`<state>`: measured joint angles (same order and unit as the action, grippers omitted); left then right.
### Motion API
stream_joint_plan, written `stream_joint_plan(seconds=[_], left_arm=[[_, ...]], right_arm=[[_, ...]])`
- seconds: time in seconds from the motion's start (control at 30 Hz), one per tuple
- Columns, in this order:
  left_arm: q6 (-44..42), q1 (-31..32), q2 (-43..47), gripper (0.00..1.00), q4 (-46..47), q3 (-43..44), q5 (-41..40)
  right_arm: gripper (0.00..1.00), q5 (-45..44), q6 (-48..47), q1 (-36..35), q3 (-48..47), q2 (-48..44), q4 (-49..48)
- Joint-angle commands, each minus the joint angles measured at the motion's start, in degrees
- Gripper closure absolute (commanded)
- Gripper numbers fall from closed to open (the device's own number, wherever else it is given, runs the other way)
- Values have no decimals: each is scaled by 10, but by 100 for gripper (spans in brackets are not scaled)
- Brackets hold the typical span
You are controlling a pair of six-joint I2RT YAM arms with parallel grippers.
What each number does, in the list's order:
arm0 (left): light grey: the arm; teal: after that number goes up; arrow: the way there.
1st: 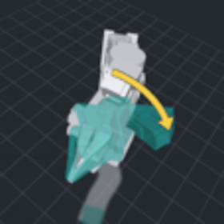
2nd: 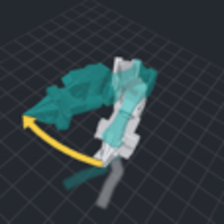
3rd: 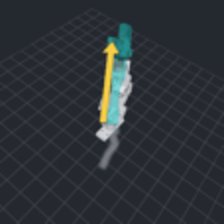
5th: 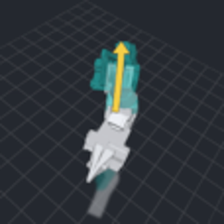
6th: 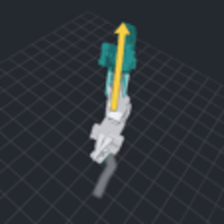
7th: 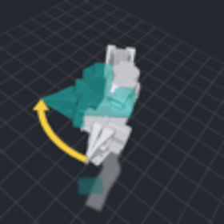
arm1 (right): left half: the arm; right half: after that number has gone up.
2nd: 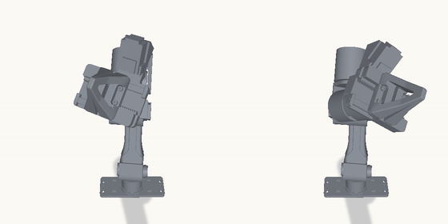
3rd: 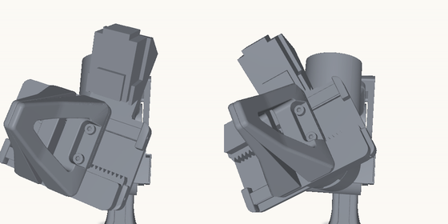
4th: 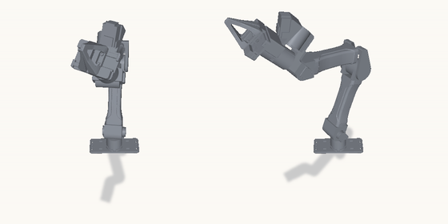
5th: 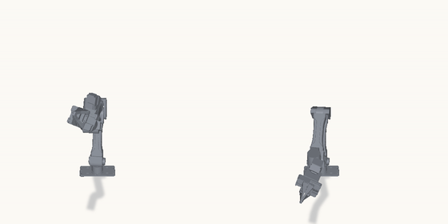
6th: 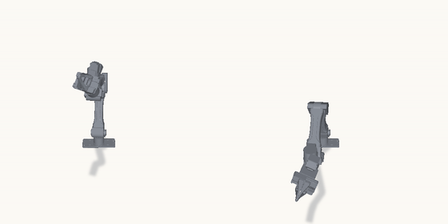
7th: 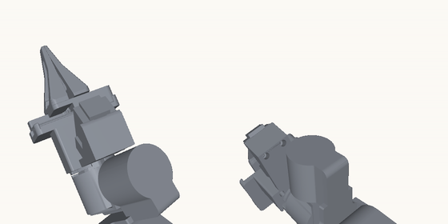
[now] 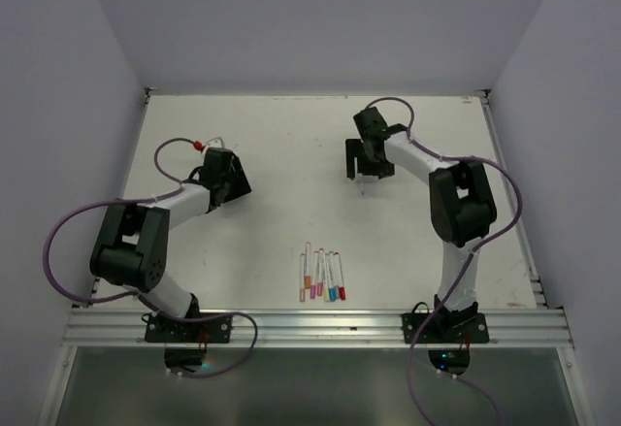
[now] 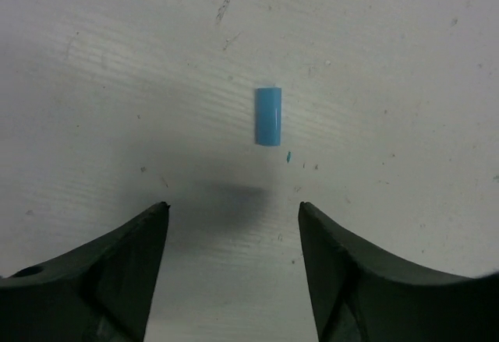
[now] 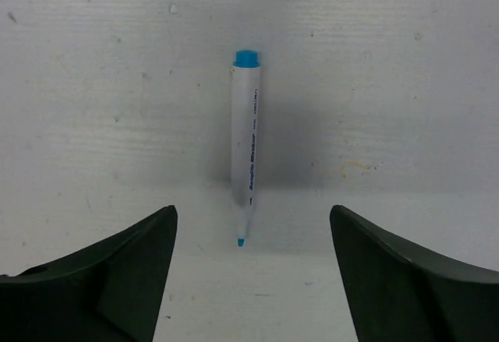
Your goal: Open the pen caps
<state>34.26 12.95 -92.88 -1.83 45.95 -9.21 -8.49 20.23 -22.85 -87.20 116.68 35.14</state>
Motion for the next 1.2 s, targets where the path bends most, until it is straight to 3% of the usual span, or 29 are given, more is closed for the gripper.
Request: stream_joint_plan(seconds=[0.0, 0.03, 0.07, 0.13, 0.17, 0.33, 0.43, 0.53, 0.63, 0.7, 0.83, 0.93, 1.17], left_arm=[[14, -5, 82, 26, -31, -15, -4], [15, -5, 99, 24, -31, -26, 1], [18, -5, 135, 22, -36, -31, 7], [27, -4, 175, 4, -41, -52, 13], [31, -4, 214, 0, -38, -59, 30], [81, -4, 314, 0, 9, -130, 131], [105, -4, 359, 0, 63, -168, 224], [121, 5, 388, 0, 53, -185, 256], [114, 53, 414, 1, 19, -185, 199], [111, 87, 431, 2, -23, -183, 163], [121, 143, 442, 10, -44, -190, 146], [130, 159, 447, 12, -57, -204, 134], [136, 168, 460, 12, -55, -237, 126]], right_arm=[[13, -13, -13, -3, 23, -100, -7], [1, -19, -14, -6, 47, -130, -8], [1, -22, -12, -9, 61, -149, -9], [1, -11, 3, -9, 112, -206, -18], [1, 9, 6, -8, 134, -225, -28], [1, 142, 48, -11, 294, -326, -120], [2, 111, 81, -36, 326, -353, -95], [12, 125, 87, -66, 343, -358, -58], [17, 87, 108, -138, 362, -397, -50], [25, 52, 125, -162, 369, -407, -34], [55, 52, 141, -199, 399, -416, -49], [62, 44, 150, -226, 424, -412, -65], [62, -7, 186, -300, 433, -382, -75]])
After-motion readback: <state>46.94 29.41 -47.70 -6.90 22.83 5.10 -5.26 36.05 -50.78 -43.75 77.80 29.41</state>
